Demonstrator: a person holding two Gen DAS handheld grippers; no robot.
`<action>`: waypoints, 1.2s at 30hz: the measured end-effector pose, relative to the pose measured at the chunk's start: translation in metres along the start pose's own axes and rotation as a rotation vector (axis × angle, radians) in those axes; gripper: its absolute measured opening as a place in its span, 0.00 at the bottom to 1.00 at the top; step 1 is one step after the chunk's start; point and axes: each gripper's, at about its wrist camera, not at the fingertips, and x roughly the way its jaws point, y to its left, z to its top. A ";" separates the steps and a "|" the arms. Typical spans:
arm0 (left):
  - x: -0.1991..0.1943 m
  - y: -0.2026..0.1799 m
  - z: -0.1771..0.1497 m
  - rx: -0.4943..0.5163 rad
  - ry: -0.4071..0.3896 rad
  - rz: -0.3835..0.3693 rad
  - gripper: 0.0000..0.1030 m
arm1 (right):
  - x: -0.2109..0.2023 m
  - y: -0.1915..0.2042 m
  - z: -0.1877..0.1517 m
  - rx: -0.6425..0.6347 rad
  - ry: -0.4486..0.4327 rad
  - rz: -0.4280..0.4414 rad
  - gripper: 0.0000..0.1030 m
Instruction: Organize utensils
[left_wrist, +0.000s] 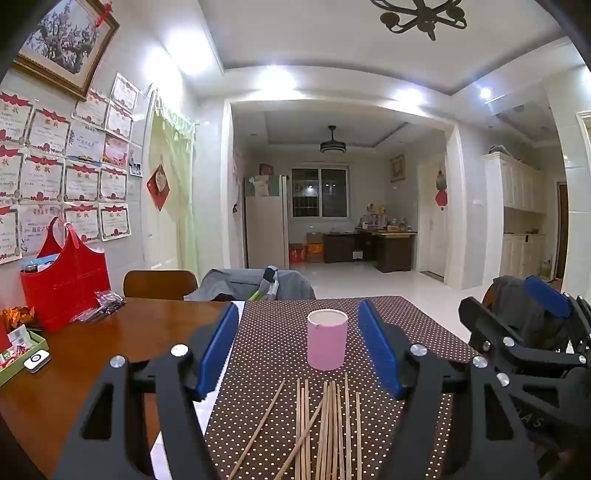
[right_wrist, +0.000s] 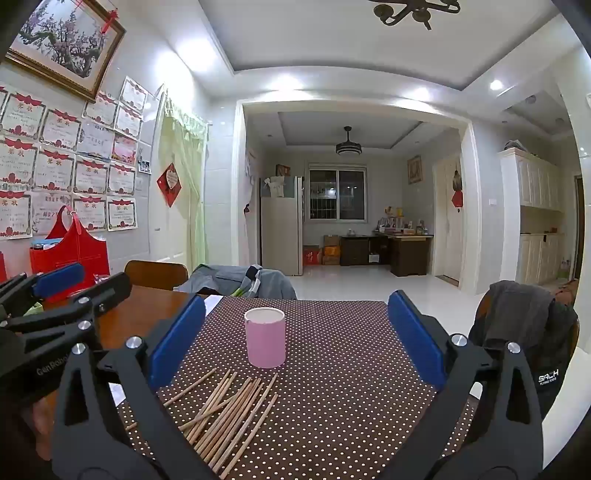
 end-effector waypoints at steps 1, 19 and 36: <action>0.000 0.000 0.000 -0.003 -0.001 0.000 0.65 | 0.000 0.000 0.000 0.001 0.001 0.000 0.94; 0.002 -0.003 -0.004 0.002 -0.005 0.003 0.65 | 0.000 -0.001 -0.001 0.004 0.007 0.001 0.94; 0.003 -0.003 -0.003 0.005 -0.007 0.005 0.65 | 0.001 -0.003 -0.002 0.007 0.010 0.000 0.94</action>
